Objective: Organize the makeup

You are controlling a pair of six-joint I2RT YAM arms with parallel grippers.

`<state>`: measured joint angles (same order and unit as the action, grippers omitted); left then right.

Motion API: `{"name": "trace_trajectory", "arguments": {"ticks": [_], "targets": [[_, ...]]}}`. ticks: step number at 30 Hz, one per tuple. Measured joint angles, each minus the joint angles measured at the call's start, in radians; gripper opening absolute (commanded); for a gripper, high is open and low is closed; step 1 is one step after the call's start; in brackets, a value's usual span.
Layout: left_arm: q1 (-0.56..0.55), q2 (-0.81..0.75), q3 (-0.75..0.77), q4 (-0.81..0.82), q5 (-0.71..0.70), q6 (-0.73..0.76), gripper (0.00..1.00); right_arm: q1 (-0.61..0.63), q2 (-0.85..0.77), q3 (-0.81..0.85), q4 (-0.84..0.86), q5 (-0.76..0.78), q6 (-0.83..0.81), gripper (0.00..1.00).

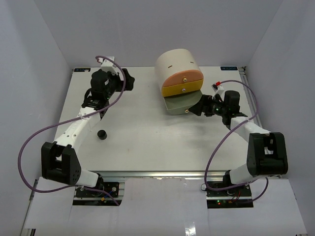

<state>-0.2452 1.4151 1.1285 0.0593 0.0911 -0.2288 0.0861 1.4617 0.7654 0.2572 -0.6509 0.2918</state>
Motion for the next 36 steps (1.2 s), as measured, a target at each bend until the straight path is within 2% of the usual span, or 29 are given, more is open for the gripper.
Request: {"name": "trace_trajectory", "arguments": {"ticks": [3,6,11,16,26,27,31,36], "targets": [[0.103,0.095,0.005,-0.05,0.002,-0.059,0.98,0.0,-0.085,0.065,-0.151,-0.054,-0.194,0.9],[0.16,0.236,0.053,-0.107,-0.001,-0.1,0.98,0.012,-0.188,0.125,-0.256,-0.065,-0.392,0.9],[0.201,0.431,0.172,-0.182,-0.031,-0.114,0.98,0.019,-0.371,0.092,-0.266,-0.101,-0.584,0.87],[0.221,0.618,0.38,-0.238,-0.116,-0.084,0.98,0.02,-0.336,0.086,-0.345,-0.285,-0.682,0.85],[0.238,0.927,0.72,-0.32,-0.192,-0.016,0.96,0.02,-0.326,0.085,-0.407,-0.325,-0.757,0.86],[0.238,0.947,0.739,-0.326,-0.193,-0.012,0.93,0.019,-0.326,0.085,-0.41,-0.325,-0.76,0.86],[0.239,0.991,0.81,-0.337,-0.2,0.001,0.7,0.019,-0.326,0.085,-0.416,-0.325,-0.769,0.86],[0.239,0.997,0.817,-0.347,-0.203,0.01,0.44,0.018,-0.326,0.082,-0.416,-0.325,-0.772,0.86]]}}
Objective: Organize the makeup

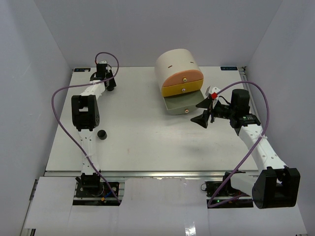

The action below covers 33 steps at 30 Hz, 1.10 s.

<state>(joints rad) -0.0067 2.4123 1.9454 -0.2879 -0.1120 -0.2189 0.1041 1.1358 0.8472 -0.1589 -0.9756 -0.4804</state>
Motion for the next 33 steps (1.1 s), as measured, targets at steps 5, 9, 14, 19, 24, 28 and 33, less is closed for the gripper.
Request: {"name": "trace_trajectory", "arguments": {"ticks": [5,9,14,19,24,28,33], "targets": [[0.0,-0.026,-0.047,0.02,0.011,-0.006,0.27,-0.011,-0.001,-0.003,0.0,0.0,0.0,0.86],[0.0,-0.119,-0.18,0.02,0.064,-0.029,0.19,-0.027,-0.011,-0.015,-0.004,0.0,0.001,0.86],[-0.014,-0.346,-0.465,0.086,0.203,-0.064,0.18,-0.05,-0.044,-0.033,-0.004,-0.009,0.001,0.86],[-0.21,-0.717,-0.726,0.169,0.24,-0.077,0.19,-0.07,-0.069,-0.047,-0.004,-0.017,0.001,0.86],[-0.474,-0.927,-0.782,0.286,0.261,-0.138,0.2,-0.082,-0.077,-0.056,-0.003,-0.019,0.001,0.86],[-0.544,-0.918,-0.787,0.325,0.199,-0.216,0.22,-0.085,-0.086,-0.063,-0.004,-0.019,0.001,0.86],[-0.627,-0.759,-0.708,0.304,0.084,-0.269,0.24,-0.098,-0.096,-0.075,-0.004,-0.021,0.001,0.87]]}}
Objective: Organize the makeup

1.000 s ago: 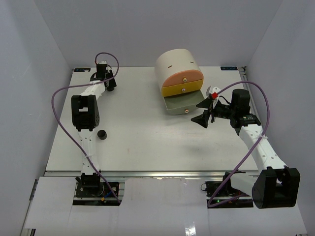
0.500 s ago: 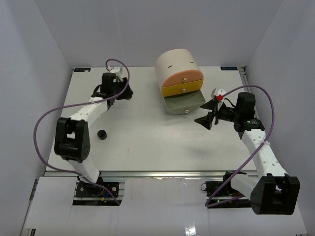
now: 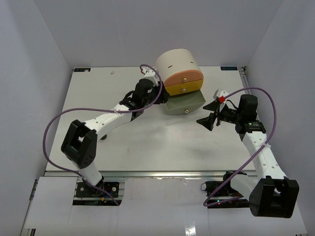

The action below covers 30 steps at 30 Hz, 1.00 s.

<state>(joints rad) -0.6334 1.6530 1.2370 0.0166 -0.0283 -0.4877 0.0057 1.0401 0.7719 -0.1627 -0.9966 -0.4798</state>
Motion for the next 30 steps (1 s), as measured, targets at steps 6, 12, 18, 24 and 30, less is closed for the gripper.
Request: {"name": "trace_trajectory", "arguments": {"ticks": [6,12,18,24,30], "targets": [[-0.086,0.21,0.173,-0.017,-0.093,-0.018,0.35,-0.032,-0.001,-0.003,0.0,-0.001,0.0,0.87],[-0.108,0.326,0.297,-0.032,-0.151,-0.018,0.69,-0.039,-0.002,-0.003,0.0,-0.002,0.0,0.87],[-0.115,0.36,0.347,-0.067,-0.191,0.003,0.86,-0.045,-0.002,-0.005,0.0,-0.003,0.0,0.87],[-0.121,0.36,0.352,-0.071,-0.188,0.025,0.87,-0.045,-0.001,-0.017,-0.006,-0.028,-0.011,0.87],[-0.123,0.247,0.25,-0.072,-0.126,0.073,0.93,0.005,0.001,-0.019,-0.051,-0.121,-0.116,0.91]]}}
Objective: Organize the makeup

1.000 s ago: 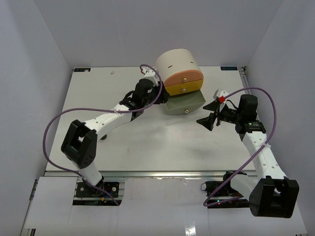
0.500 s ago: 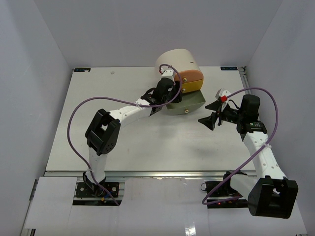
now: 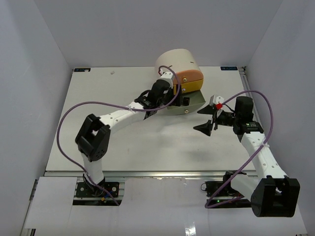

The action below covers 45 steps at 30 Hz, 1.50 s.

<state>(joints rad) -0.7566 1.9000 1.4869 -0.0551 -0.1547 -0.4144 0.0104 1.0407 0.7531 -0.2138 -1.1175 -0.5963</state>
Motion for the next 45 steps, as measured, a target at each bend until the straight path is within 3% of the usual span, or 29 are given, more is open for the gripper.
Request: {"name": "trace_trajectory", "arguments": {"ticks": [6,10,15,19,30,34,38,45], "targets": [[0.042,-0.474,-0.3,-0.05,0.056,0.057,0.98,0.357,0.062,0.002,-0.022,0.163,-0.093,0.93],[0.201,-0.838,-0.459,-0.079,0.054,0.076,0.98,0.643,0.267,0.089,-0.027,0.375,-0.125,0.92],[0.278,-1.202,-0.561,-0.144,-0.037,0.12,0.98,0.874,0.573,0.33,-0.026,0.6,-0.073,0.99],[0.277,-1.397,-0.608,-0.164,-0.115,0.143,0.98,0.979,0.871,0.653,0.003,0.723,0.044,0.92],[0.277,-1.588,-0.715,-0.216,-0.253,0.199,0.98,1.124,1.439,1.354,-0.021,0.882,0.347,0.9],[0.277,-1.594,-0.728,-0.215,-0.258,0.213,0.98,1.129,1.501,1.403,-0.017,0.918,0.411,0.91],[0.277,-1.599,-0.741,-0.214,-0.258,0.219,0.98,1.129,1.518,1.428,0.006,0.956,0.456,0.99],[0.277,-1.633,-0.753,-0.214,-0.261,0.219,0.98,1.135,1.555,1.47,0.084,0.988,0.499,0.75]]}}
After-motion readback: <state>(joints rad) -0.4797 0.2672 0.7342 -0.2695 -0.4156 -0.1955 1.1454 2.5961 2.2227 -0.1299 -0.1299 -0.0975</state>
